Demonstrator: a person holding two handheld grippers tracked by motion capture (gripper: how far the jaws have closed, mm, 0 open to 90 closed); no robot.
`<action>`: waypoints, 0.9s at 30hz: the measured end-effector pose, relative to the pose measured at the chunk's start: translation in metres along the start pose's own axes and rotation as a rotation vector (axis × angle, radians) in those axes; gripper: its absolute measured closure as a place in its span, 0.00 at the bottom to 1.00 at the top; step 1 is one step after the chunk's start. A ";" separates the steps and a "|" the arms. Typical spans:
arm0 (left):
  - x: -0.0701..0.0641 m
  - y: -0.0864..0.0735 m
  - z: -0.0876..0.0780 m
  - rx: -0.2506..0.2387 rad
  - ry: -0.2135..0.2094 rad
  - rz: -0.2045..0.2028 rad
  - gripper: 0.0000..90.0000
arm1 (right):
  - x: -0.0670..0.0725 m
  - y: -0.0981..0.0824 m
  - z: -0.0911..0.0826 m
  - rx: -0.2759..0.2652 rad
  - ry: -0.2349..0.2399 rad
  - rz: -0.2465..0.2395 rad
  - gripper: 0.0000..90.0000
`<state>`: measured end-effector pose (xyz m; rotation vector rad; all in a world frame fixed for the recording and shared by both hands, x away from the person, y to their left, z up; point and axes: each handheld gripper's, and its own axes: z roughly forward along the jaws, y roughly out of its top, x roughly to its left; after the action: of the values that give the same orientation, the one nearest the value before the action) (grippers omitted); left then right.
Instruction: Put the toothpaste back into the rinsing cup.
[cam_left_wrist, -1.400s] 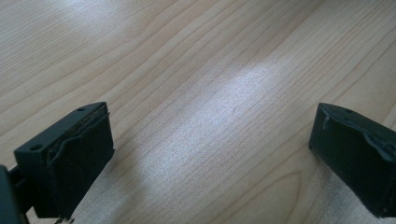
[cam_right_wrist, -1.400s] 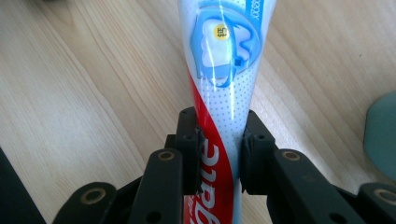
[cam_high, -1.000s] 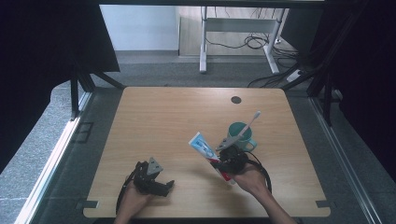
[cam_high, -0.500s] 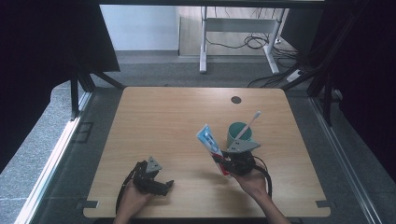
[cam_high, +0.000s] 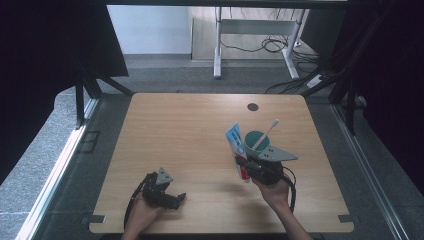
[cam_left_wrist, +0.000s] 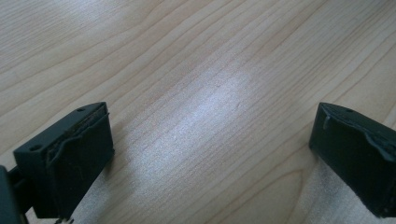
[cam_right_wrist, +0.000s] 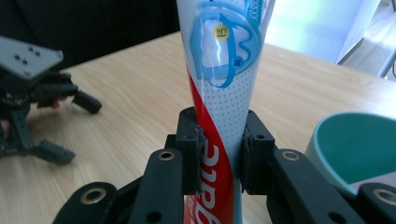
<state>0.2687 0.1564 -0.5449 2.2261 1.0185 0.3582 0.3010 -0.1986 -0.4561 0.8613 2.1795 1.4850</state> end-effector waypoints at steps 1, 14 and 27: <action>0.000 0.000 0.000 0.000 0.000 0.000 0.00 | -0.001 0.001 -0.001 -0.012 0.001 0.005 0.81; 0.000 0.000 0.000 0.002 -0.001 0.003 0.00 | -0.011 0.020 -0.013 -0.134 -0.050 0.025 0.81; 0.000 0.000 0.000 -0.001 -0.001 0.002 0.00 | -0.026 0.038 -0.017 -0.235 -0.127 0.030 0.81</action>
<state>0.2689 0.1563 -0.5449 2.2270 1.0153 0.3590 0.3205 -0.2180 -0.4155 0.8836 1.8644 1.6149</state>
